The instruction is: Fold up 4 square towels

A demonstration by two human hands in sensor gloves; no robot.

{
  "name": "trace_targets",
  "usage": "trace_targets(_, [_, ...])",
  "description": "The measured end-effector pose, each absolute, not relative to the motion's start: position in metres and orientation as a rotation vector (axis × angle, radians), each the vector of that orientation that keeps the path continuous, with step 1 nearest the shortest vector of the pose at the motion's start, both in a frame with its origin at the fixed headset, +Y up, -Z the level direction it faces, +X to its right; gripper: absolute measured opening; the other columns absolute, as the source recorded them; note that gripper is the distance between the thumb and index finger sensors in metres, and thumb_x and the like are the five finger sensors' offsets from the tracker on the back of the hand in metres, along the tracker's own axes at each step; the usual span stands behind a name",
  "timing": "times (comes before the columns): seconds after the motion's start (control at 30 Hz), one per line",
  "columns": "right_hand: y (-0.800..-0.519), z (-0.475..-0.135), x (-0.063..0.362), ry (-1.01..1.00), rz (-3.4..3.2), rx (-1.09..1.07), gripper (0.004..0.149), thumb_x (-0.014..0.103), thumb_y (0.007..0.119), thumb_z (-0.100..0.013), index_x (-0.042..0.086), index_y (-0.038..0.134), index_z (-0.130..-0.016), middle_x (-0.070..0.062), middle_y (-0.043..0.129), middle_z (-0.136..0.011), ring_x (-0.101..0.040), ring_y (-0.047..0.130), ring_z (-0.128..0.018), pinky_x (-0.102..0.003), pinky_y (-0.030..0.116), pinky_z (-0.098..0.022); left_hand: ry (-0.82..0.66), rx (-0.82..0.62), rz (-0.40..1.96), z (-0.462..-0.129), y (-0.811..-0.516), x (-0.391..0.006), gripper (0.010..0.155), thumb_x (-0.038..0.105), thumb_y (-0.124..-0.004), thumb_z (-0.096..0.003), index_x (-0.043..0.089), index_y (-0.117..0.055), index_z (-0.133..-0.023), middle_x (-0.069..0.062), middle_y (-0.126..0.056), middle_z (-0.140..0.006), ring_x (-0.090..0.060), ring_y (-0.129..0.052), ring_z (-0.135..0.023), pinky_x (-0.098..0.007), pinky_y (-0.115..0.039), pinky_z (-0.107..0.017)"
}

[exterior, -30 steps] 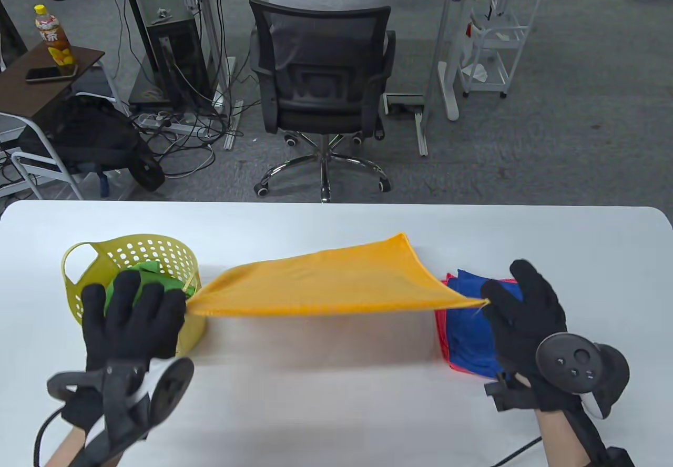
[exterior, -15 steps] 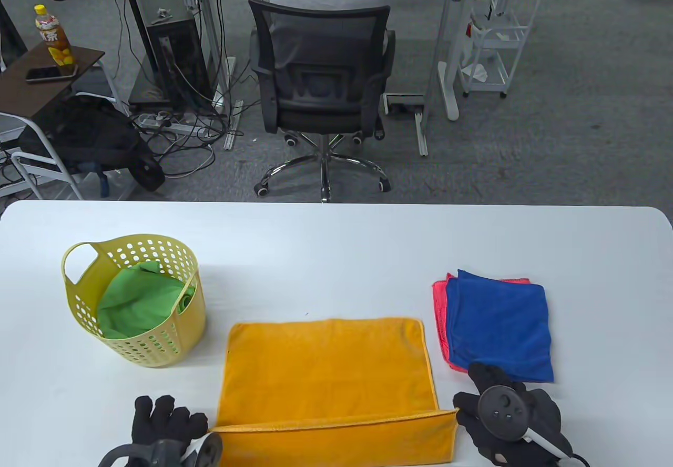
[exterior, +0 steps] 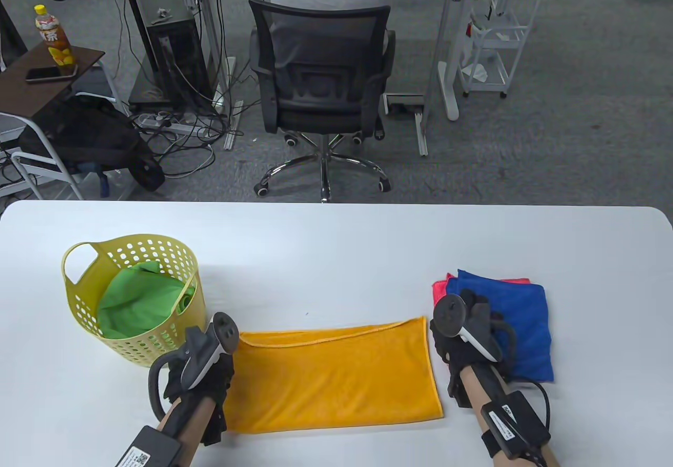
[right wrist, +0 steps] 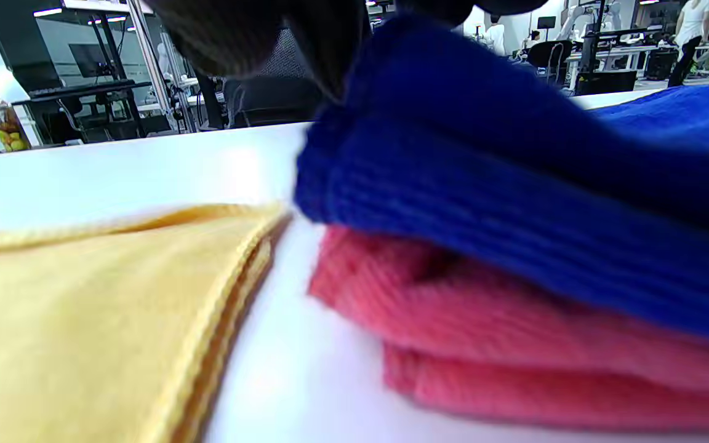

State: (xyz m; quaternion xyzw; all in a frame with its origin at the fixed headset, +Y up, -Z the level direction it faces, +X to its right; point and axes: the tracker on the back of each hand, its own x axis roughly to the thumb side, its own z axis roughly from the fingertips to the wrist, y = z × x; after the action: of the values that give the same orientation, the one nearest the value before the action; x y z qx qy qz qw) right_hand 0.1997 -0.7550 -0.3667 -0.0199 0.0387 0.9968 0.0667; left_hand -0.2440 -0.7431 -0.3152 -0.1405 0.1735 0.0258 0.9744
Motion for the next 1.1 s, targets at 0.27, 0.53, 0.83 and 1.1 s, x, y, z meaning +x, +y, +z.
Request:
trace_targets(0.27, [-0.755, -0.3, 0.177, 0.201, 3.084, -0.048, 0.052, 0.043, 0.072, -0.056, 0.002, 0.096, -0.077, -0.029, 0.097, -0.067, -0.042, 0.091, -0.049, -0.063, 0.068, -0.05, 0.249, -0.252, 0.214, -0.268, -0.735, -0.269, 0.062, 0.054, -0.062, -0.0553, 0.026, -0.063, -0.111, -0.007, -0.088, -0.101, -0.034, -0.092, -0.093, -0.052, -0.062, -0.082])
trace_targets(0.53, [-0.798, -0.314, 0.144, 0.513, 2.991, -0.251, 0.062, 0.036, 0.077, -0.053, -0.011, 0.074, -0.091, -0.034, 0.08, -0.071, -0.034, 0.084, -0.051, -0.058, 0.069, -0.049, 0.257, -0.201, 0.308, -0.259, -0.746, -0.296, 0.062, 0.055, -0.064, -0.0538, 0.025, -0.068, -0.108, -0.008, -0.089, -0.1, -0.036, -0.092, -0.092, -0.053, -0.061, -0.081])
trace_targets(0.83, [-0.785, -0.307, 0.171, 0.358, 2.601, -0.34, 0.041, 0.029, 0.08, -0.052, 0.004, 0.079, -0.085, -0.028, 0.083, -0.081, -0.036, 0.09, -0.057, -0.058, 0.073, -0.051, 0.203, -0.204, 0.35, -0.257, -0.745, -0.297, 0.063, 0.056, -0.064, -0.0535, 0.026, -0.067, -0.109, -0.007, -0.088, -0.101, -0.036, -0.091, -0.093, -0.053, -0.061, -0.081])
trace_targets(1.1, [-0.719, -0.297, 0.189, 0.139, 2.53, -0.392, 0.041, 0.026, 0.083, -0.051, 0.001, 0.08, -0.083, -0.034, 0.081, -0.084, -0.019, 0.102, -0.036, -0.042, 0.089, -0.034, 0.178, -0.191, 0.388, -0.255, -0.739, -0.298, 0.063, 0.056, -0.064, -0.0534, 0.026, -0.067, -0.109, -0.008, -0.087, -0.102, -0.035, -0.091, -0.092, -0.053, -0.061, -0.081])
